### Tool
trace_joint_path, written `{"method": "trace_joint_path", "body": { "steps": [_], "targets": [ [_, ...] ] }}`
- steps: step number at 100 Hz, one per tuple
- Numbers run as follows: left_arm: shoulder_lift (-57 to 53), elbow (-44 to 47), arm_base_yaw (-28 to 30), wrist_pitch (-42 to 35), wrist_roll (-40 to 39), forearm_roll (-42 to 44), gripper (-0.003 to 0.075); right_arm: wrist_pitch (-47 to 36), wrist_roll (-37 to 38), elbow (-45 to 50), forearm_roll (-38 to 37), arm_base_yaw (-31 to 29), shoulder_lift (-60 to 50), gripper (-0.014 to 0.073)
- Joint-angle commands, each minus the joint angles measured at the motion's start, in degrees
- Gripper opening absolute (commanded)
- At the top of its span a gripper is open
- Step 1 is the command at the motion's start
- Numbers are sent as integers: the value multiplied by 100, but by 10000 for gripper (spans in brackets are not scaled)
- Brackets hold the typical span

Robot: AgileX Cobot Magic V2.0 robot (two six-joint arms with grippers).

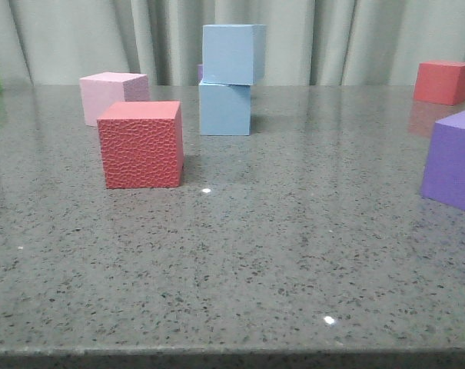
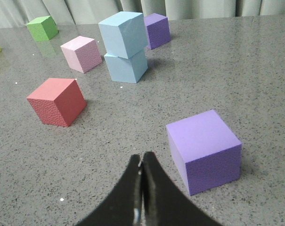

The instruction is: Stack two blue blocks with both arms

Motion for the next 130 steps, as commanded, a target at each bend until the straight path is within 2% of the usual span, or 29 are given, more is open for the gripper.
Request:
{"method": "trace_joint_path", "body": {
  "steps": [1, 69, 80, 101, 130],
  "targets": [
    [-25, -121, -51, -414, -45, 68, -18, -490, -60, -134, -98, -10, 41, -68],
    [-54, -121, -51, -441, -45, 222, -18, -490, -60, -134, -98, -10, 41, -68],
    [-54, -45, 22, -808, 587, 211, -18, -490, -60, -134, -98, -10, 41, -68],
    [-54, 421, 685, -2139, 1497, -322, -18, -490, -60, -134, -98, -10, 41, -68],
    [-54, 1011, 2419, -3551, 3112, -2017, -18, -490, -60, -134, -98, -10, 41, -68]
  ]
}}
